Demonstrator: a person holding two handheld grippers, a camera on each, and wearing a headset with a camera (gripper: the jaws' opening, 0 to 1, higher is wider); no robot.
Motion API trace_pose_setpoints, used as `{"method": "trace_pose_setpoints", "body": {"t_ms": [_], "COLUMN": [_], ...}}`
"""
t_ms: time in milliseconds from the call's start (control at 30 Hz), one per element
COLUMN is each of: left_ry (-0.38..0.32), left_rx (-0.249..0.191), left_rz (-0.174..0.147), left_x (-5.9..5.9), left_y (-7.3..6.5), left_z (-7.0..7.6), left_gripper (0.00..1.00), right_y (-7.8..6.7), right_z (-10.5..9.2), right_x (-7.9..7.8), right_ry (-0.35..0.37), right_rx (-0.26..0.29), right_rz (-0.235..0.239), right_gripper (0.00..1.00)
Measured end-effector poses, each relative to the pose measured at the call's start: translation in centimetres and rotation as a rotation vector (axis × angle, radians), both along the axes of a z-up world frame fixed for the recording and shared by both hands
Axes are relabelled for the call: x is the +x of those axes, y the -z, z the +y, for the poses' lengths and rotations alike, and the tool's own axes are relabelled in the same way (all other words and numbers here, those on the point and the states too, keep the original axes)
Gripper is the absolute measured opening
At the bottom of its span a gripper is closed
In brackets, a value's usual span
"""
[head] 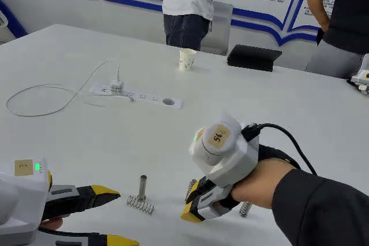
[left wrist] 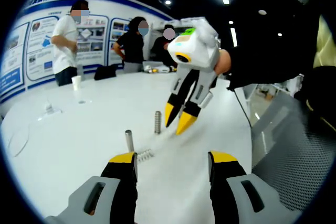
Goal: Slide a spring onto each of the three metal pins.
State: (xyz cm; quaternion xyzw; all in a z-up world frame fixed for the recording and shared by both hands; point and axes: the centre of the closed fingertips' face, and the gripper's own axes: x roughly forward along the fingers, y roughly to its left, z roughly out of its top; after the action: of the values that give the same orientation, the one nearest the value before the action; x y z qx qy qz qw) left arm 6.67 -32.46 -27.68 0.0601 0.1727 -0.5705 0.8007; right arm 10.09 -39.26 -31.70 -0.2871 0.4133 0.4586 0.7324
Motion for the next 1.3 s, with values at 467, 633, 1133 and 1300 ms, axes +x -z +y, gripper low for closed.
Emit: {"method": "trace_pose_setpoints", "body": {"t_ms": [467,633,1133,1300], "left_ry": [-0.01,-0.014,-0.019,-0.019], "left_rx": [0.002,0.003,0.005,0.009], "left_rz": [0.005,0.008,0.013,0.012], "left_x": [0.0,0.1,0.2,0.2], "left_y": [0.1,0.2,0.3,0.4], "left_z": [0.2,0.3,0.4,0.4], "left_gripper": [0.55,0.55,0.55,0.55], "right_y": [1.6,2.6,3.7,3.6], "right_z": [4.1,4.3,4.6,4.1], "right_x": [1.8,2.3,2.6,2.1], "right_ry": [0.017,0.025,0.044,0.035], "right_rx": [0.057,0.046,0.04,0.034], "right_rz": [-0.022,-0.013,0.017,0.03], "right_gripper": [0.16,0.16,0.12,0.11]}}
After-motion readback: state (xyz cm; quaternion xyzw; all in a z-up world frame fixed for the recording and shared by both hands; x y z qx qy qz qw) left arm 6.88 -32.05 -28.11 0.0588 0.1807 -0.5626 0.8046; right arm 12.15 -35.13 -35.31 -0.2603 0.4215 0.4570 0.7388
